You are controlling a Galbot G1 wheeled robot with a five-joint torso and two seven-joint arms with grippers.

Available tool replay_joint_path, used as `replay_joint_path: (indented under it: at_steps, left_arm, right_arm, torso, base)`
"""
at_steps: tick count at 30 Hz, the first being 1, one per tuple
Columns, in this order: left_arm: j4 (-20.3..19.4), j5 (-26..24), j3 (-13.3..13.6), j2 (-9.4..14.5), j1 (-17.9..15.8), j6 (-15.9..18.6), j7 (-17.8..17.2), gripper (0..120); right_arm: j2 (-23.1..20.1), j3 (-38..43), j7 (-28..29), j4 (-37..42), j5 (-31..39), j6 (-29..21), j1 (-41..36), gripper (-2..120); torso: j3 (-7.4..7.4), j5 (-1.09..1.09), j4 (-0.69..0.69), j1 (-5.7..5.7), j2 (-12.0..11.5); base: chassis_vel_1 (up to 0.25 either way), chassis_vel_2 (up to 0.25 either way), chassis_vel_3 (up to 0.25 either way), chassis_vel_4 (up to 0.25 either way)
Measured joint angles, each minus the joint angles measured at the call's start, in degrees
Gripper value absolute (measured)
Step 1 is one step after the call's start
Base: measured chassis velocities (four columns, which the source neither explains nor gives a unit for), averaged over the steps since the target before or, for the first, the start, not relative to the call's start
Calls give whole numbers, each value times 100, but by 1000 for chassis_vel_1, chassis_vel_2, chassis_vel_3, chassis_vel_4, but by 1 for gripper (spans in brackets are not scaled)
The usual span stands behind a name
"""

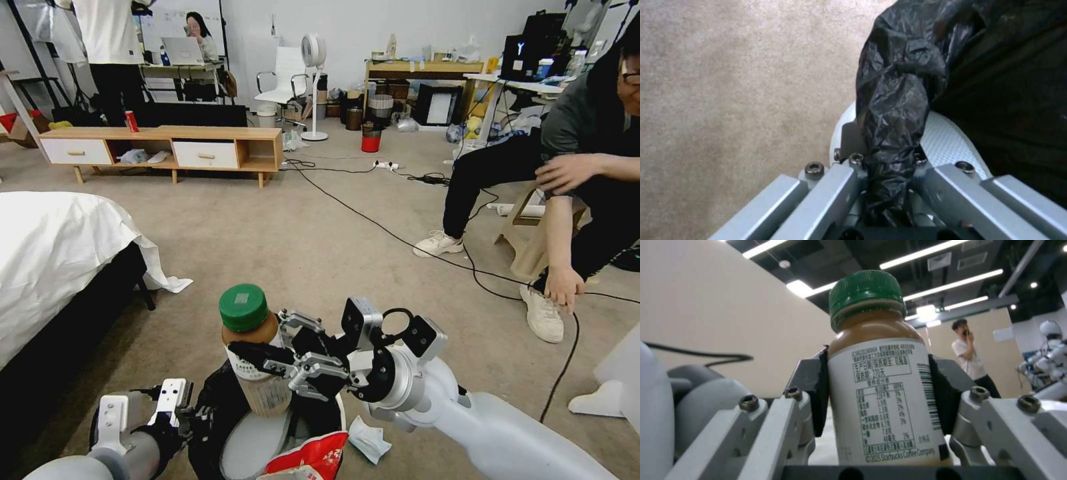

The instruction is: Pick up the trash bin and place the garbage on the floor into it.

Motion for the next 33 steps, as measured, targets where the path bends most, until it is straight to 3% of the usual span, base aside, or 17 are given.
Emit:
replay_joint_path:
  at_steps: [8, 9, 15, 26, 33]
  left_arm:
    - [-102, -280, -80, 151, 58, 0, -183, 1]
    - [-122, -326, -86, 182, 73, 0, -212, 1]
    - [-156, -386, -87, 199, 85, 0, -261, 1]
    - [-203, -490, -59, 215, 194, -1, -352, 1]
    - [-229, -936, 11, 291, 327, -1, -657, 1]
  right_arm:
    - [-63, 2, 1, -91, -104, 0, -110, 71]
    - [-64, 3, 5, -90, -107, 0, -130, 81]
    - [-53, 3, 15, -95, -127, 0, -173, 98]
    - [-59, 10, 28, -103, -133, 0, -197, 100]
    - [-113, 305, 40, -74, -141, 6, -334, 100]
  torso:
    - [0, 0, 0, 0, 0]
    - [0, 0, 0, 0, 0]
    - [0, 0, 0, 0, 0]
    - [0, 0, 0, 0, 0]
    - [0, 0, 0, 0, 0]
  base:
    - [0, 0, 0, 0]
    - [0, 0, 0, 0]
    - [0, 0, 0, 0]
    - [0, 0, 0, 0]
    - [0, 0, 0, 0]
